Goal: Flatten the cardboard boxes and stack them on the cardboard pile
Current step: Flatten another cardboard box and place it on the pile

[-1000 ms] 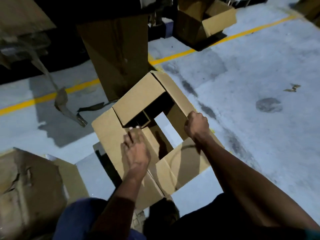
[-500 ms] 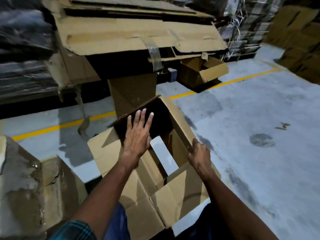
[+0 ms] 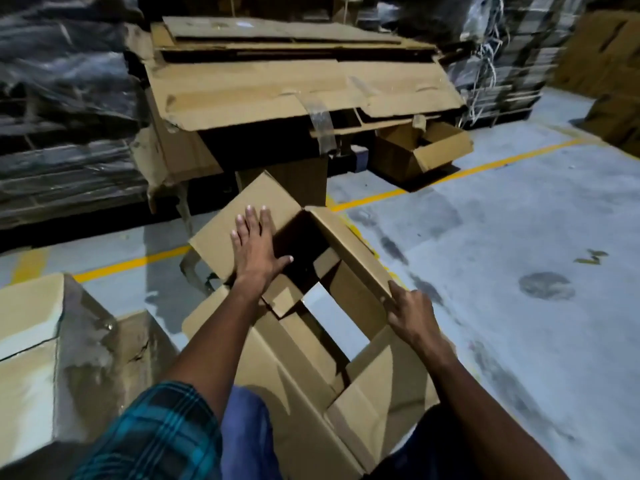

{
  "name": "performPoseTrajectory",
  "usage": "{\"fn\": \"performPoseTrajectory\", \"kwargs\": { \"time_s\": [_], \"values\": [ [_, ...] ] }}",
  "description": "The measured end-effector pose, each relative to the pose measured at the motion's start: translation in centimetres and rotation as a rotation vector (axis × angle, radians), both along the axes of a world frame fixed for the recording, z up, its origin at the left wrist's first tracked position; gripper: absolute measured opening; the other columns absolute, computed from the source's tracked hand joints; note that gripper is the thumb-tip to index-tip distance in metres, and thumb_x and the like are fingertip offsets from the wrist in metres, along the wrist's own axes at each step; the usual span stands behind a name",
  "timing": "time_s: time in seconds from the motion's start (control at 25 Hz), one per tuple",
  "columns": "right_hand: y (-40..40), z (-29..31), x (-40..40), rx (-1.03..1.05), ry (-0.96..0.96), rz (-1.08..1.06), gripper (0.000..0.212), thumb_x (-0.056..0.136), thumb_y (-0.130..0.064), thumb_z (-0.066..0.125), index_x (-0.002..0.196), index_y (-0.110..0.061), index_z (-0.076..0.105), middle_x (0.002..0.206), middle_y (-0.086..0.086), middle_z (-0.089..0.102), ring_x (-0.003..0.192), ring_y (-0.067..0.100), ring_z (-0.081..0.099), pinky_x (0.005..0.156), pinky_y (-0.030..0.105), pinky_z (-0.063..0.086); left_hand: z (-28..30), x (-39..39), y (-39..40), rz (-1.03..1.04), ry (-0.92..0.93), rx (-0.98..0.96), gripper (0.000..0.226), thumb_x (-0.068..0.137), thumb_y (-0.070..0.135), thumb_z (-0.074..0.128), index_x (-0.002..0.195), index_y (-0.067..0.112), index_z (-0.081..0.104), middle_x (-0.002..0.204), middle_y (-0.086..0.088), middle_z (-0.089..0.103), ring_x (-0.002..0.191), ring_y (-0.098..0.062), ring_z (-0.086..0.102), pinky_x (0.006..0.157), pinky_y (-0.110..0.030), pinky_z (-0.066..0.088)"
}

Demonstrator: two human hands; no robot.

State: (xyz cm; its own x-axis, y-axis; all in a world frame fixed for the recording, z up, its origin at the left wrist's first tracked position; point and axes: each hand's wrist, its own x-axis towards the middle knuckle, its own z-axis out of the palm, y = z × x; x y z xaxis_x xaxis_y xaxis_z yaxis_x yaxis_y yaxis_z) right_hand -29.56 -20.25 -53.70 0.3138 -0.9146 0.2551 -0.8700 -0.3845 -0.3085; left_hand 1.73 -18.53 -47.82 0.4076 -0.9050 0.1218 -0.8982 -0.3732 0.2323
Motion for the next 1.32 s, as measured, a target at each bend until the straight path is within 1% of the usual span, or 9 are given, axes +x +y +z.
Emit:
{"fn": "performPoseTrajectory", "kwargs": {
  "time_s": [0.16,0.32,0.56,0.68,0.8,1.0,1.08,1.16,1.32],
  "values": [
    [-0.1,0.1,0.1,-0.025,0.007,0.051,0.031,0.082,-0.032,0.051,0.101,-0.011,0.063,0.067,0.023,0.063,0.064,0.044,0.061,0.054,0.038,0.042,-0.7,0.9,-0.1,0.098,0.024,-0.093,0.119,0.070,0.039,0.085,0.155,0.010,0.007,0.162,-0.019,0.013,0.149,-0.038,0.014,0.119,-0.048,0.019],
    [-0.1,0.2,0.6,-0.011,0.029,0.076,0.032,0.083,-0.033,0.054,0.106,-0.014,0.066,0.071,0.022,0.066,0.068,0.043,0.063,0.057,0.035,0.039,-0.6,1.5,0.1,0.118,0.037,-0.145,0.044,0.088,0.029,0.072,0.118,0.004,0.052,0.113,-0.023,0.060,0.105,-0.042,0.059,0.079,-0.045,0.049],
    [0.2,0.6,1.3,0.063,0.152,-0.005,0.022,0.087,-0.026,0.065,0.104,-0.015,0.059,0.087,0.017,0.067,0.081,0.041,0.063,0.061,0.036,0.040,-2.0,3.2,0.8,0.059,0.095,-0.004,0.032,0.091,0.034,0.067,0.096,0.003,0.071,0.082,-0.022,0.066,0.083,-0.039,0.065,0.067,-0.039,0.047],
    [0.3,0.1,3.1,0.112,0.215,-0.109,0.046,0.089,-0.042,0.063,0.121,-0.013,0.048,0.111,0.016,0.061,0.100,0.040,0.060,0.072,0.042,0.050,-1.8,3.0,1.3,-0.035,0.136,0.004,0.023,0.087,0.029,0.071,0.091,0.007,0.075,0.068,-0.013,0.063,0.071,-0.031,0.063,0.060,-0.033,0.042],
    [-0.3,0.3,4.7,0.152,0.212,-0.236,0.075,0.088,-0.049,0.065,0.142,-0.008,0.033,0.133,0.024,0.050,0.115,0.049,0.053,0.086,0.053,0.050,-0.7,1.2,1.0,-0.149,0.148,-0.037,0.018,0.084,0.023,0.072,0.099,0.016,0.076,0.075,-0.012,0.069,0.078,-0.031,0.067,0.064,-0.034,0.049],
    [-0.6,0.0,4.0,0.161,0.060,-0.211,0.044,0.097,-0.035,0.053,0.125,-0.002,0.050,0.105,0.022,0.067,0.096,0.043,0.064,0.075,0.043,0.049,0.2,-3.0,-0.2,-0.180,-0.033,-0.162,0.022,0.083,0.015,0.065,0.104,0.009,0.062,0.095,-0.020,0.067,0.092,-0.040,0.063,0.064,-0.038,0.041],
    [-0.7,-0.1,3.8,0.157,0.009,-0.226,0.036,0.097,-0.031,0.053,0.117,-0.002,0.053,0.100,0.021,0.067,0.093,0.043,0.065,0.072,0.042,0.048,0.3,-4.3,-0.7,-0.176,-0.098,-0.257,0.047,0.086,0.010,0.064,0.132,0.008,0.052,0.133,-0.021,0.056,0.122,-0.039,0.053,0.092,-0.046,0.046],
    [-1.2,0.4,3.7,0.173,-0.030,-0.289,0.030,0.095,-0.029,0.056,0.109,-0.003,0.057,0.099,0.021,0.068,0.095,0.041,0.066,0.073,0.041,0.050,0.1,-5.4,-1.0,-0.232,-0.278,-0.318,0.070,0.089,0.013,0.063,0.151,0.008,0.032,0.156,-0.021,0.032,0.143,-0.042,0.030,0.117,-0.054,0.022],
    [-2.0,0.5,2.6,0.226,-0.068,-0.421,0.032,0.092,-0.030,0.062,0.105,-0.001,0.063,0.100,0.021,0.069,0.097,0.039,0.067,0.076,0.040,0.052,-3.7,-9.3,1.1,-0.437,-0.376,-0.270,0.078,0.087,0.020,0.068,0.154,0.011,0.029,0.158,-0.020,0.029,0.145,-0.044,0.025,0.116,-0.060,0.018]
  ]
}}
